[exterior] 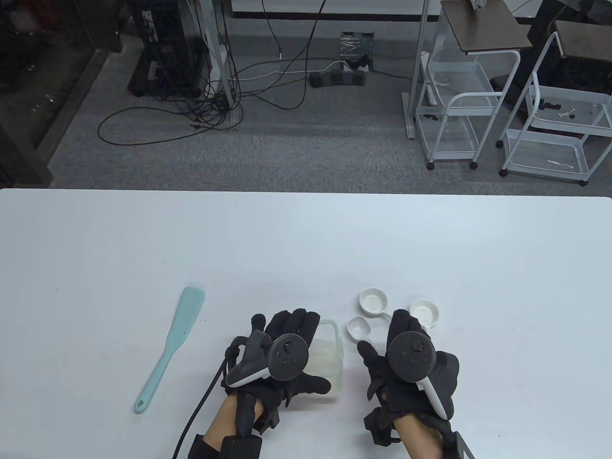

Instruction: Scoop white sugar with coffee spoon and level it off using dessert spatula

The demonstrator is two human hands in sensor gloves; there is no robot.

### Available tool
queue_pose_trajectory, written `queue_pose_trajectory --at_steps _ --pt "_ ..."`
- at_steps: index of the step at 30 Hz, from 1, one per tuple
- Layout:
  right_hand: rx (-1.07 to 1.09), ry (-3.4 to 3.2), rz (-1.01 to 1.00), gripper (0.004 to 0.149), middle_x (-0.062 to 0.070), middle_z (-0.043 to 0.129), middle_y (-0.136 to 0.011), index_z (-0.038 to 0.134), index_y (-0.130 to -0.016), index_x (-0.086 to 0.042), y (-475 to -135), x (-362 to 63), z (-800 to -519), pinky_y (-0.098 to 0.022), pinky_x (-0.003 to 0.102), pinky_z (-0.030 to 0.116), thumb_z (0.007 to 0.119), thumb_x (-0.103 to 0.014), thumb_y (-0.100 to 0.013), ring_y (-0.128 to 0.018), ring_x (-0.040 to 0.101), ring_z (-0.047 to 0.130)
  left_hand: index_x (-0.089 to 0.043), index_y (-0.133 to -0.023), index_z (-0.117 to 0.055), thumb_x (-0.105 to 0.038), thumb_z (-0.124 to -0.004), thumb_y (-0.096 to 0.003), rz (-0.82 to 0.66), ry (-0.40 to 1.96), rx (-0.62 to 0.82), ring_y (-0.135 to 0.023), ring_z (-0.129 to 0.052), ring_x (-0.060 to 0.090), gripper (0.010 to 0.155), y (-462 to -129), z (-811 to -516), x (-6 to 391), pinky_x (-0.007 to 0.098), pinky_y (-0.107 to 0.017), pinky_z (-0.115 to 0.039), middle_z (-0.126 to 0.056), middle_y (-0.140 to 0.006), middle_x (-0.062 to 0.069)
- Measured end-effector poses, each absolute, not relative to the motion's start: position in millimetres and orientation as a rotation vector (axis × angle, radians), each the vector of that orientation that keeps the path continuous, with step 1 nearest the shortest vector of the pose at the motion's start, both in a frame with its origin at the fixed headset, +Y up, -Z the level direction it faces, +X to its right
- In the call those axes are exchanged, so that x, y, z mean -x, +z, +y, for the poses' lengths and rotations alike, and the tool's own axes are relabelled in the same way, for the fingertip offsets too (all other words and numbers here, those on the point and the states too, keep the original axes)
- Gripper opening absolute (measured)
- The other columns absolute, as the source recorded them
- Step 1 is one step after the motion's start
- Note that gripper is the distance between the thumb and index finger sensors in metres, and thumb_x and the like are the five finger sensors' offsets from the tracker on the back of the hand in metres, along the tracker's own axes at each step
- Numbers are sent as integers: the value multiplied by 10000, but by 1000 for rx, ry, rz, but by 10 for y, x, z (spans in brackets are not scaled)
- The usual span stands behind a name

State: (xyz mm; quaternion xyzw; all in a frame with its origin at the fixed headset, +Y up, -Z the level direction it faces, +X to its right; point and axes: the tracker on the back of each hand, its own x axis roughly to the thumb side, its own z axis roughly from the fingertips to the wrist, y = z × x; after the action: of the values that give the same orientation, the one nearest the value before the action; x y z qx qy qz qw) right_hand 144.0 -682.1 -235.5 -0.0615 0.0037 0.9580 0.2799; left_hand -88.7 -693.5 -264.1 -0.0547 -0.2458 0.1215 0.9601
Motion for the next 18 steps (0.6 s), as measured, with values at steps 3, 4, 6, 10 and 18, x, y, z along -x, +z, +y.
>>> queue_pose_trajectory --at_steps 3,4,6,10,18 --pt "164 2564 13 894 318 304 -1081 262 -1051 -32 -2349 -1446 -6813 -642 773 453 763 -466 -451 -947 617 410 -133 -1152 -338 -757 -829 -251 -398 206 45 -1045 -525 555 1200 -2662 -6871 1013 836 -660 -353 -424 -1226 227" --pt "165 2564 12 894 318 303 -1081 262 -1052 -31 -2348 -1449 -6811 -642 773 454 763 -465 -451 -947 618 411 -132 -1152 -340 -758 -825 -250 -346 204 17 -1043 -528 556 1200 -2680 -6844 1093 836 -659 -356 -428 -1224 231" --pt "167 2562 15 896 318 303 -1081 260 -1052 -31 -2349 -1453 -6813 -643 772 454 763 -465 -451 -948 617 409 -130 -1153 -338 -758 -824 -256 -274 211 -5 -1040 -526 562 1198 -2716 -6800 1262 839 -658 -350 -424 -1223 240" --pt "171 2563 20 896 319 299 -1082 258 -1052 -31 -2348 -1456 -6811 -642 772 454 761 -468 -452 -947 619 408 -123 -1155 -335 -754 -825 -263 -152 267 -8 -1038 -518 570 1198 -2794 -6810 1645 839 -659 -348 -416 -1222 250" --pt "175 2562 24 896 320 294 -1082 257 -1051 -31 -2347 -1458 -6806 -642 770 457 759 -470 -452 -948 618 406 -120 -1157 -330 -751 -826 -271 0 343 42 -1038 -508 577 1195 -2882 -6946 2131 843 -657 -341 -408 -1221 251"
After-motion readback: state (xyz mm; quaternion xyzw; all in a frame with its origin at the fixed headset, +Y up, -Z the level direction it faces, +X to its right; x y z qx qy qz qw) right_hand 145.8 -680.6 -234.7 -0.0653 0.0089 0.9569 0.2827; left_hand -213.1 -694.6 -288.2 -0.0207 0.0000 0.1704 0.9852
